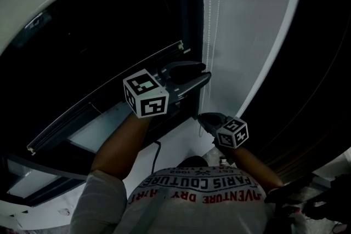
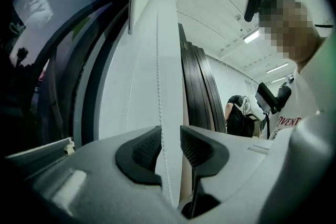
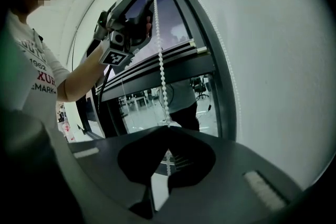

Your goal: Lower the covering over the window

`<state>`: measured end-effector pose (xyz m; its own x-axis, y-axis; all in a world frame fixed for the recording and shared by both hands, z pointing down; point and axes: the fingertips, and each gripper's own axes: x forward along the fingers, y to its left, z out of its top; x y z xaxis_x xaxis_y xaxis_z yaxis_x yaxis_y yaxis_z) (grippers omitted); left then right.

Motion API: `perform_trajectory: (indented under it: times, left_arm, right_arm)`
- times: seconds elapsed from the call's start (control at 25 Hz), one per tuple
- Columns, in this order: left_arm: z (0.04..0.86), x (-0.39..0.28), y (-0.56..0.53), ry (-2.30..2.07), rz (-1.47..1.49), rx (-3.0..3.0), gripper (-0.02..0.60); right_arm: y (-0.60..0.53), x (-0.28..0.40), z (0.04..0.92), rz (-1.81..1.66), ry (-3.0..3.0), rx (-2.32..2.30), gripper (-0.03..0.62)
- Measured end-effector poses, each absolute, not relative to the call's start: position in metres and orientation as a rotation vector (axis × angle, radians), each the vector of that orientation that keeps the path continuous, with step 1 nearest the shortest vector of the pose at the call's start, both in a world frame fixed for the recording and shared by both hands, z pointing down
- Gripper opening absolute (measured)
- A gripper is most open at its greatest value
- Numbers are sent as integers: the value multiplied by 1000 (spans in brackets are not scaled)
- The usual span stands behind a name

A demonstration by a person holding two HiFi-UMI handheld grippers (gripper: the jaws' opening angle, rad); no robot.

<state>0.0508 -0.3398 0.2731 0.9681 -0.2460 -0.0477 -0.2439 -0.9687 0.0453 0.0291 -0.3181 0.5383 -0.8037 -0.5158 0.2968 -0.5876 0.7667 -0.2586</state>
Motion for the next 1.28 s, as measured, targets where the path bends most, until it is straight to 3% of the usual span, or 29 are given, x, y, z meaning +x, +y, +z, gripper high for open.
perform_trajectory:
  times: [0.52, 0.6, 1.28]
  left_arm:
    - [245, 54, -345, -396, -107, 3041, 104]
    - [246, 55, -345, -398, -87, 3036, 17]
    - [297, 51, -358, -483, 37, 3049, 11]
  right_arm:
    - [-309, 25, 536, 520, -2768, 850, 6]
    - [-309, 25, 537, 521, -2770, 849, 6]
    - [-304, 28, 583, 619, -2677, 810, 6]
